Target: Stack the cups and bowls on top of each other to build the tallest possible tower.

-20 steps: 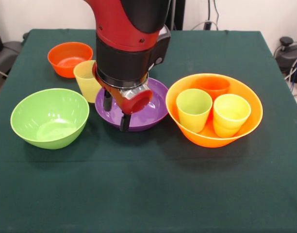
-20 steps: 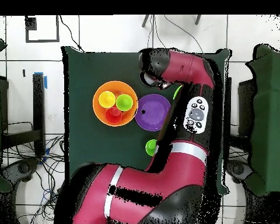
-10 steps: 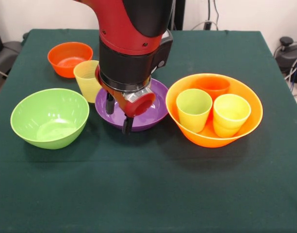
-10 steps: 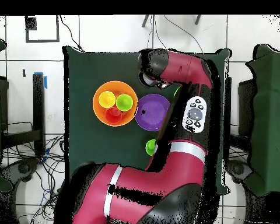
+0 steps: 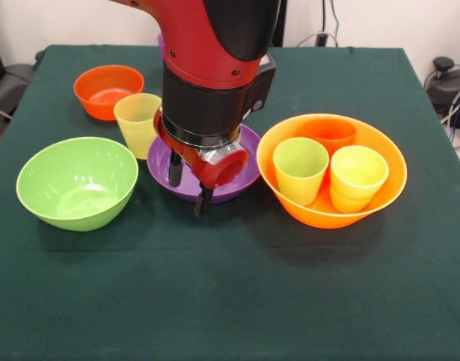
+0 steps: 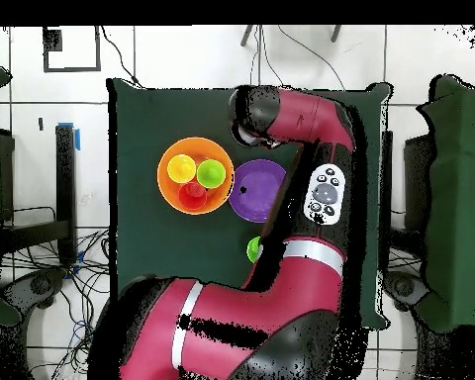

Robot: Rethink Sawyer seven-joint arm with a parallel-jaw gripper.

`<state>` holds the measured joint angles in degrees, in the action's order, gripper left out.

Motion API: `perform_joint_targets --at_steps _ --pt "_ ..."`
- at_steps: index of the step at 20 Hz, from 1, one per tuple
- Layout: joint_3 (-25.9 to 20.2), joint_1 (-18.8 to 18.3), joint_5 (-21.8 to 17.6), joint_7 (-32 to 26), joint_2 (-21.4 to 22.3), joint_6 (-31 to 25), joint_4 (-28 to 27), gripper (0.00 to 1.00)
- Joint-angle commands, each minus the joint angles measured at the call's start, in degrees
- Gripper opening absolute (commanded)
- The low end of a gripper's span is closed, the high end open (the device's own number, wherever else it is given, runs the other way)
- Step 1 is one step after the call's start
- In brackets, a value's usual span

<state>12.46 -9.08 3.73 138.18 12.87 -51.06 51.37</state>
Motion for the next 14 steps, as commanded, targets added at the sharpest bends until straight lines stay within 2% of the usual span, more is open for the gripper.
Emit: perform_joint_targets --at_steps 1,7,14 --pt "-7.1 1.85 0.25 0.01 -0.41 1.85 5.45 1.0" --pt "-7.44 1.75 1.52 0.64 -0.54 -0.21 6.12 1.0" --pt "-7.13 1.73 2.12 0.21 -0.02 0.15 7.79 1.0"
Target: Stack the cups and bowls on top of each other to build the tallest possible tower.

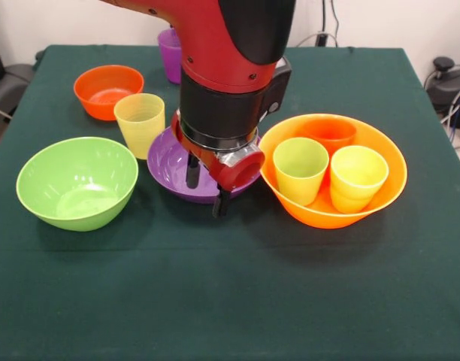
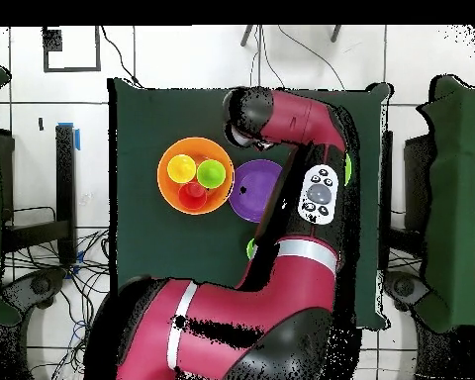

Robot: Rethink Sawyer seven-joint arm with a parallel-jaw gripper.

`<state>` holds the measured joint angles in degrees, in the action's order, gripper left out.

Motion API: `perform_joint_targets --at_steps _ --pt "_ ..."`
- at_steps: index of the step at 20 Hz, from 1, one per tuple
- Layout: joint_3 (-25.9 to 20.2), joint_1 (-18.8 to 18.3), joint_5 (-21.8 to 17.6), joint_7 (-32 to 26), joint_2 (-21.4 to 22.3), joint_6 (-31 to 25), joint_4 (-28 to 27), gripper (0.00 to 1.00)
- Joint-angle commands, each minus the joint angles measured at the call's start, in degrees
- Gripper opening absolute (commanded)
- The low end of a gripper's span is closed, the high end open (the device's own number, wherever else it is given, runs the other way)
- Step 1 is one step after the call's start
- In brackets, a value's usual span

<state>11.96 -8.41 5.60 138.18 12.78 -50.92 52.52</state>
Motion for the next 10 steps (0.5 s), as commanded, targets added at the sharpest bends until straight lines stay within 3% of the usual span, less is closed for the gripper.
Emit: perform_joint_targets --at_steps 1,10 --pt "-6.6 1.02 0.26 0.13 0.06 0.14 6.71 1.0" --pt "-6.08 0.89 -0.48 -1.12 0.11 -1.1 6.98 1.0"
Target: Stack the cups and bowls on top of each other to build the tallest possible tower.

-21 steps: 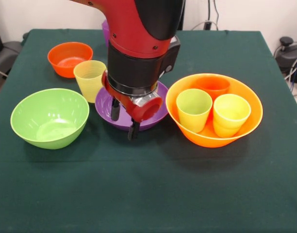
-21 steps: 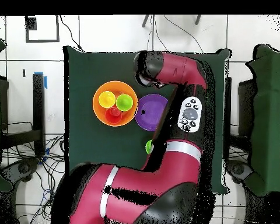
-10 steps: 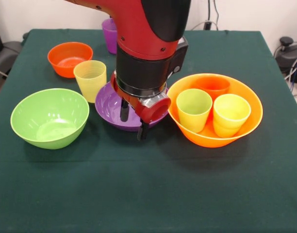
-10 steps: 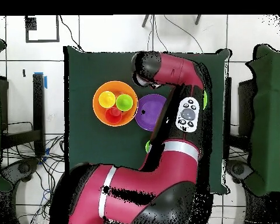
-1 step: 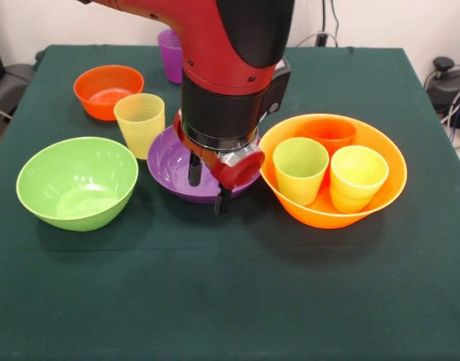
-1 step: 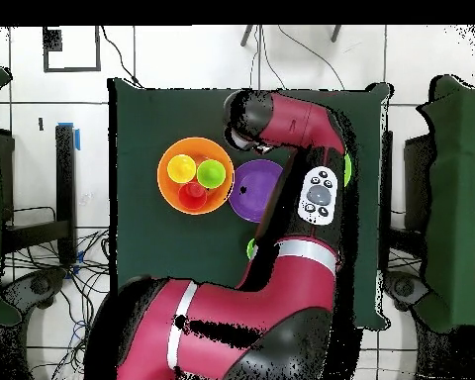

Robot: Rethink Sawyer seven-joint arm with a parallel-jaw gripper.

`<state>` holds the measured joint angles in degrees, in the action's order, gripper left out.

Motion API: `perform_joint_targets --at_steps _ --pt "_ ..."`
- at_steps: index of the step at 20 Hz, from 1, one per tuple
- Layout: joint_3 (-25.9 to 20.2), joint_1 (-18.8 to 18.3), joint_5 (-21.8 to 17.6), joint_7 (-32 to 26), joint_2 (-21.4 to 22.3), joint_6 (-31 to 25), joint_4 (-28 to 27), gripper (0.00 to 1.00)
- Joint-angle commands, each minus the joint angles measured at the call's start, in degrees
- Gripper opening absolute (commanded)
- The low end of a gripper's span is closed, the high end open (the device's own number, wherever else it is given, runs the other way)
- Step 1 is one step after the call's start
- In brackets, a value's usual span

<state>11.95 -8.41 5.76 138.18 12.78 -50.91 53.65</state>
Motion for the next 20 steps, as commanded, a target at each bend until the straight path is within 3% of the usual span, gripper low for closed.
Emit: perform_joint_targets --at_steps 1,20 --pt "-6.08 0.72 -0.73 -1.46 0.26 -1.07 6.37 1.0" --pt "-9.3 -1.65 0.34 -0.94 -0.08 7.0 12.93 1.0"
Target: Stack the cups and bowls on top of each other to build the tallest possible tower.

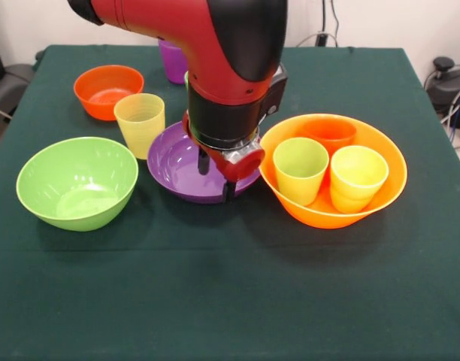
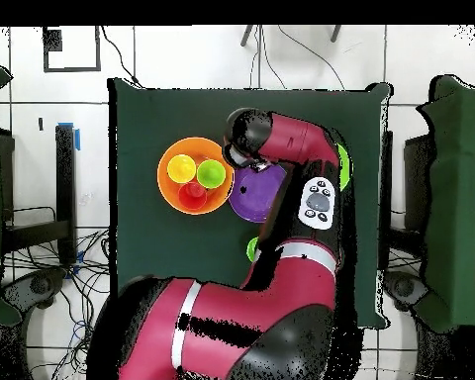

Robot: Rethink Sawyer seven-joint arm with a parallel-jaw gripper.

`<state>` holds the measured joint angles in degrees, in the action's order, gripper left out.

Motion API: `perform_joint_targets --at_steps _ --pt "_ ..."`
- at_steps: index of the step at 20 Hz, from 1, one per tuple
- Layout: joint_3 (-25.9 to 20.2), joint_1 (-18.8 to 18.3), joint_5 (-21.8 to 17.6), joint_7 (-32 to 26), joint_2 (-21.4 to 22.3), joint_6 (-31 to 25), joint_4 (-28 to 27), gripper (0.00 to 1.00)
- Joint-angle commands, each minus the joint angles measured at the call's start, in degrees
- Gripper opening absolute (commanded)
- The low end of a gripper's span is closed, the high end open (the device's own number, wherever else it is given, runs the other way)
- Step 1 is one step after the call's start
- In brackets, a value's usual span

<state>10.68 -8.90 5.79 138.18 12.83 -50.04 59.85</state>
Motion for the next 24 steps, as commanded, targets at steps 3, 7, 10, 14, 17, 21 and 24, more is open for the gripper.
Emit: perform_joint_targets --at_steps 3,7,10,14,17,21,24 --pt "-8.12 -1.32 -0.06 -0.98 -0.31 6.52 6.69 1.0" --pt "-8.13 -1.71 -0.92 -1.95 -0.78 7.11 5.87 1.0" --pt "-8.25 -2.03 -1.29 -2.54 -0.98 7.47 5.64 1.0" --pt "-8.43 -2.35 -1.62 -3.15 -1.06 7.74 5.6 1.0" --pt "-8.58 -2.53 -1.71 -3.47 -0.99 7.73 5.81 1.0" --pt "-8.87 -2.74 -1.63 -3.77 -0.8 7.46 6.28 1.0" --pt "-9.03 -2.87 -1.59 -4.0 -0.49 7.26 6.89 1.0"
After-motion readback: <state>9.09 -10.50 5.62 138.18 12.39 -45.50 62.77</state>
